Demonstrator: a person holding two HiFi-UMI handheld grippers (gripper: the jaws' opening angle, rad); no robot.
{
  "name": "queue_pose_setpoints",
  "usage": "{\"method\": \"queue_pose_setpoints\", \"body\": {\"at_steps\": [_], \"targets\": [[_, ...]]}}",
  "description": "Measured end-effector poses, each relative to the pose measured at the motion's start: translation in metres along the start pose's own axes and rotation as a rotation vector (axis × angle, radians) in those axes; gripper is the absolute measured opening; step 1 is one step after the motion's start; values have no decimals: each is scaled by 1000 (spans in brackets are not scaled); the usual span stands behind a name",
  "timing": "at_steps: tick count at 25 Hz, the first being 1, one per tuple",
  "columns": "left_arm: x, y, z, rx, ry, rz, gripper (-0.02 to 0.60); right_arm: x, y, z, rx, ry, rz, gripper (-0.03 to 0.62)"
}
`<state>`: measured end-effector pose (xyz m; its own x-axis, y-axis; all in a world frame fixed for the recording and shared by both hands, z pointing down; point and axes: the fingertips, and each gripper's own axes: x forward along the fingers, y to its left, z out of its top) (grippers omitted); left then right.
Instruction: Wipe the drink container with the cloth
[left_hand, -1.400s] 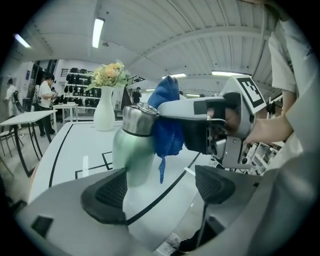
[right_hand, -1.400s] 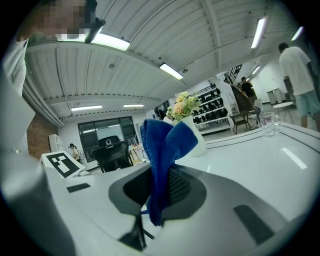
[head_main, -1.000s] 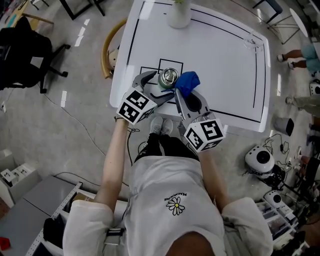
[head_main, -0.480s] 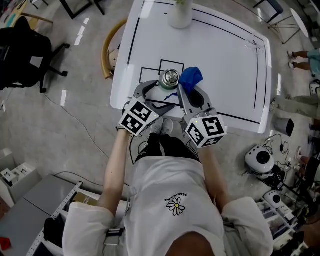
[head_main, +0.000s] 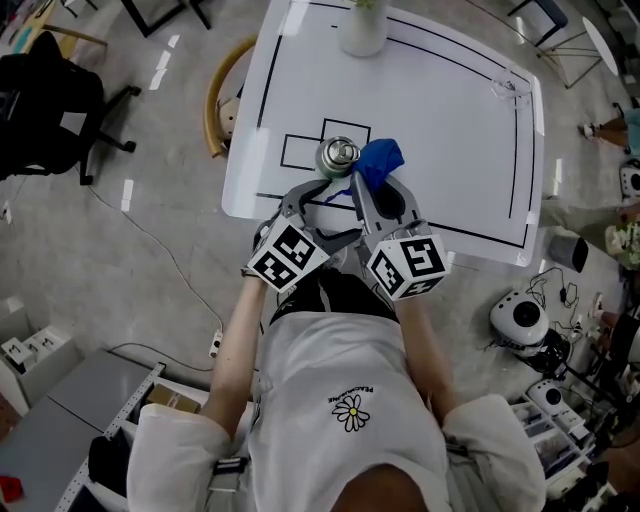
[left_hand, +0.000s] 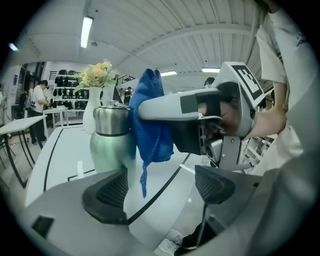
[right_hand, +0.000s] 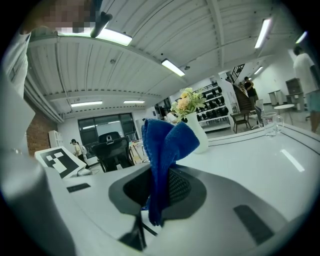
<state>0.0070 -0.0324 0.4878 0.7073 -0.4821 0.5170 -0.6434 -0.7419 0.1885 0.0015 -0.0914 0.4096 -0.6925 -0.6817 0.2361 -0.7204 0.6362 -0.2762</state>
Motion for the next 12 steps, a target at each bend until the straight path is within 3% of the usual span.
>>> {"method": "queue_pose_setpoints", "body": {"at_steps": [6,12], "targets": [[-26,51,1,-35,-20,115,413,-1,5,1,-10,3,5,43],[-33,82,5,20,-8,154,413,1,10,0,-15,8,26,43]]}}
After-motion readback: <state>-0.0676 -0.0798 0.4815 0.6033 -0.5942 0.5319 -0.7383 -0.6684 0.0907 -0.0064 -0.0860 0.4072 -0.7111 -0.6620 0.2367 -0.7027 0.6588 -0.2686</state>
